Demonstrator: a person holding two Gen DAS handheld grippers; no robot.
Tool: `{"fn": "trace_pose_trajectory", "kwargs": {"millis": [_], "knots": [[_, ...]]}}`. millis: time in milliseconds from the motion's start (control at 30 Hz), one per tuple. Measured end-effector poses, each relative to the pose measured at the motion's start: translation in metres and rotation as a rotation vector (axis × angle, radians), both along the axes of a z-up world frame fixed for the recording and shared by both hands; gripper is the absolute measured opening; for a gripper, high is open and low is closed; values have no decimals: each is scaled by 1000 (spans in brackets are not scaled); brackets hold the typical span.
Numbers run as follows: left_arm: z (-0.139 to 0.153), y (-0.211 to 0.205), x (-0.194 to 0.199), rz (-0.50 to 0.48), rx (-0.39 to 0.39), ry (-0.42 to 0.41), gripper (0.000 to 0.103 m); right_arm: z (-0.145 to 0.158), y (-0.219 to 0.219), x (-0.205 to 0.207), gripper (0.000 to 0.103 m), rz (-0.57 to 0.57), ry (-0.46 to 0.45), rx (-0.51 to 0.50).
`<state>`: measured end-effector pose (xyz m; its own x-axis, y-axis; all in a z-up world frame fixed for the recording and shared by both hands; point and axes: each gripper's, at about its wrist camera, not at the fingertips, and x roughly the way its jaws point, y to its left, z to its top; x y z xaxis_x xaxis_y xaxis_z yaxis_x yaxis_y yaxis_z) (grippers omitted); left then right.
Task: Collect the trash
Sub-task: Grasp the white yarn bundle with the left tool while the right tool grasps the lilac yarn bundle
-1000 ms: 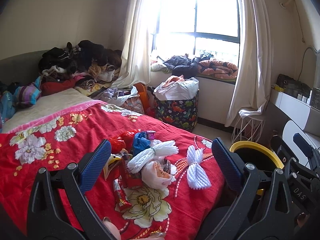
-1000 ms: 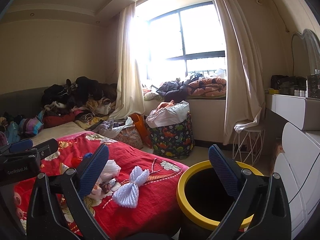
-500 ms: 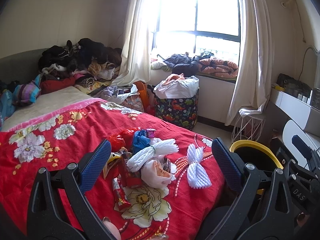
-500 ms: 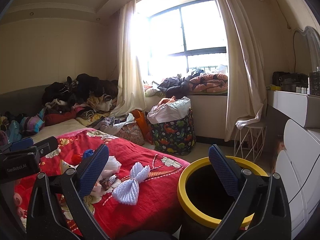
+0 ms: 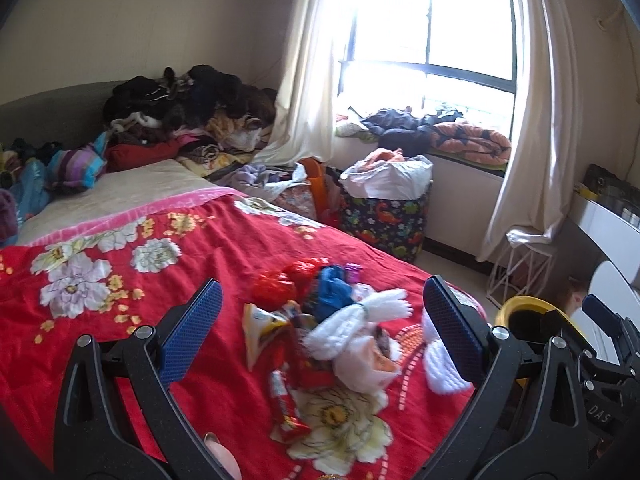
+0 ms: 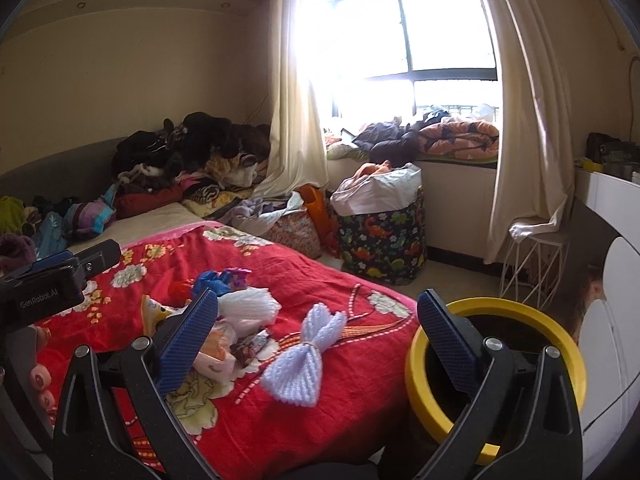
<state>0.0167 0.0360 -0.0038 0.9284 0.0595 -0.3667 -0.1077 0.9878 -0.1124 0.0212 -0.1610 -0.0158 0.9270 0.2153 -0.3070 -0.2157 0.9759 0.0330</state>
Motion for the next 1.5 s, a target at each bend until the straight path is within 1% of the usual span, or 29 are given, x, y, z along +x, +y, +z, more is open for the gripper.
{"fn": "trace_pose_trajectory", "kwargs": {"millis": [133,233,333,400,467,567,600,667,767,800,833,867,900,933,1000,1100,1167,1267,1367,1433,1500], "knots": [[-6,22,12,20,-19,19,92,1,15,18,97,40,35,8],[-11,34,24,34,-11,48,92,2,22,32,97,55,54,9],[-15,41,35,1,-19,68,92,1,26,48,97,56,81,8],[-17,41,43,-11,-10,84,92,-1,26,59,97,53,113,8],[-20,38,50,-55,-6,93,92,-6,25,68,97,34,147,9],[-26,31,64,-90,4,129,92,-18,22,91,97,14,239,0],[-28,28,67,-99,3,141,92,-23,21,100,97,1,282,-6],[-35,22,77,-137,-3,173,92,-33,21,114,97,-6,351,-22],[-44,16,89,-191,-25,220,91,-51,22,132,96,-4,445,-17],[-48,14,93,-205,-30,234,86,-58,23,138,95,-1,479,-21],[-53,11,97,-225,-33,254,83,-64,25,141,89,9,499,-13],[-56,9,101,-233,-32,273,80,-69,25,145,86,14,521,-4],[-60,7,104,-238,-33,288,75,-75,26,149,84,15,554,-2],[-64,7,107,-243,-40,303,72,-80,27,152,83,24,586,7],[-71,5,110,-246,-49,322,70,-90,29,159,77,39,651,26],[-79,4,113,-256,-60,355,67,-102,29,164,68,55,717,50],[-83,2,113,-258,-56,375,64,-106,30,164,53,75,747,58],[-85,3,111,-247,-62,385,57,-108,29,161,44,84,748,81],[-84,3,110,-246,-77,378,44,-105,25,156,37,89,732,104],[-83,1,108,-248,-71,375,26,-101,23,152,35,85,715,112],[-81,0,107,-247,-63,374,21,-96,20,147,34,84,687,125]]}}
